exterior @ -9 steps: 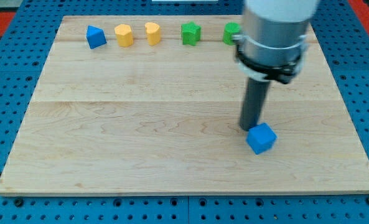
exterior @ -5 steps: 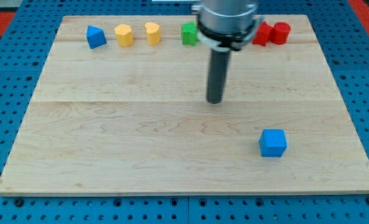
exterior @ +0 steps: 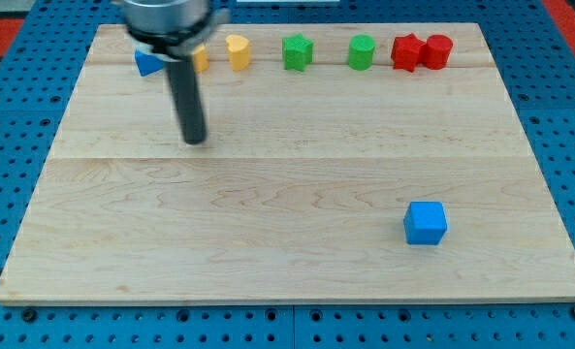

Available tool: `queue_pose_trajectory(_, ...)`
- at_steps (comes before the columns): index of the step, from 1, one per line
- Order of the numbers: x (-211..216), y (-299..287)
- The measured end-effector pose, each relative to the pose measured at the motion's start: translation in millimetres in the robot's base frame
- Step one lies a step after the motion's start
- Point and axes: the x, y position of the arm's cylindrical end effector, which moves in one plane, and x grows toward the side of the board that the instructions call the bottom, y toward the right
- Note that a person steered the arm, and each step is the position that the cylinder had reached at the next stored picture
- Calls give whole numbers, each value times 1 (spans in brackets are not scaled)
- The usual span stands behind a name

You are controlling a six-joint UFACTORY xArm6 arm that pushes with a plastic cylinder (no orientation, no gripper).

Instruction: Place the blue triangle to the center of the board

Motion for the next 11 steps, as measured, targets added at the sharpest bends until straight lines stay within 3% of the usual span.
queue_pose_trajectory(1, -34, -55)
queue_pose_trajectory(3, -123, -107)
queue_pose_trajectory(4, -175, -83)
queue_pose_trajectory(5, -166, -32)
queue_pose_trajectory(6, -136, -24)
queue_pose_trajectory(7, -144, -69)
queue_pose_trajectory(8, -180, -97)
queue_pose_trajectory(10, -116, -67)
queue_pose_trajectory(11, -113, -92)
